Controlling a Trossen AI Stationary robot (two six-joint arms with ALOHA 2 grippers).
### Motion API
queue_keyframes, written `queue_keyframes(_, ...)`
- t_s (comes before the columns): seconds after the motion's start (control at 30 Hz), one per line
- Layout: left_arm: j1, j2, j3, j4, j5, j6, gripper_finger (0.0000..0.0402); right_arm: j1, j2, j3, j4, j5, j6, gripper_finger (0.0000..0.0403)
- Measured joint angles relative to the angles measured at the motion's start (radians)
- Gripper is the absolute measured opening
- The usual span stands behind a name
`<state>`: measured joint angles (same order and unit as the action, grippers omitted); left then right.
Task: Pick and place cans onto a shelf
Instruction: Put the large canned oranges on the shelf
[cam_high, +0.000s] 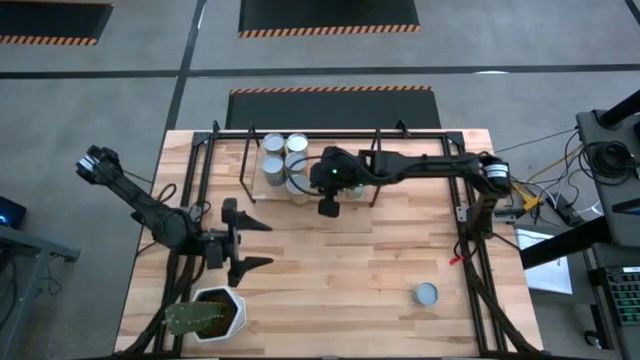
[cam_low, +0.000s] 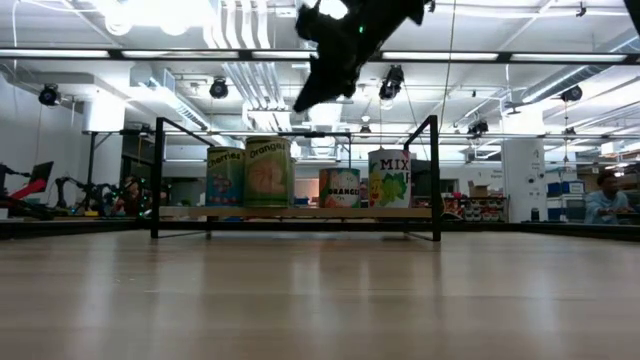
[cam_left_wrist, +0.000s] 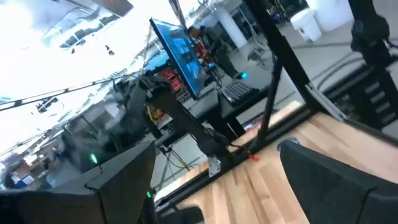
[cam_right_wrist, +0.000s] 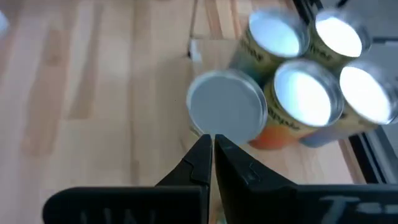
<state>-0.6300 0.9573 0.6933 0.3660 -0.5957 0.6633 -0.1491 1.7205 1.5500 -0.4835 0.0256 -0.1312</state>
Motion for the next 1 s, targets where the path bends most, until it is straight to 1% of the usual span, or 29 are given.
queue_keyframes(0.17,0.0,-0.041,0.0,-0.008,-0.003,-0.026,0.0327,-0.02,0.045,-0.003,-0.029,0.0,-0.021,0.0009)
queue_keyframes(0.33,0.0,-0.044,-0.002,-0.015,-0.053,-0.027,0.0327,-0.017,0.083,-0.003,-0.019,-0.002,-0.027,0.0009)
queue_keyframes(0.4,0.0,-0.042,-0.002,-0.016,-0.056,-0.026,0.0327,-0.017,0.095,-0.003,-0.002,-0.001,-0.027,0.0009)
queue_keyframes(0.7,0.0,-0.043,-0.002,-0.004,-0.082,-0.026,0.0327,-0.017,0.111,-0.003,0.067,0.0,-0.027,0.0009)
queue_keyframes(1.0,0.0,-0.043,-0.002,0.0,-0.088,-0.026,0.0327,-0.017,0.098,-0.003,0.07,0.0,-0.027,0.0009)
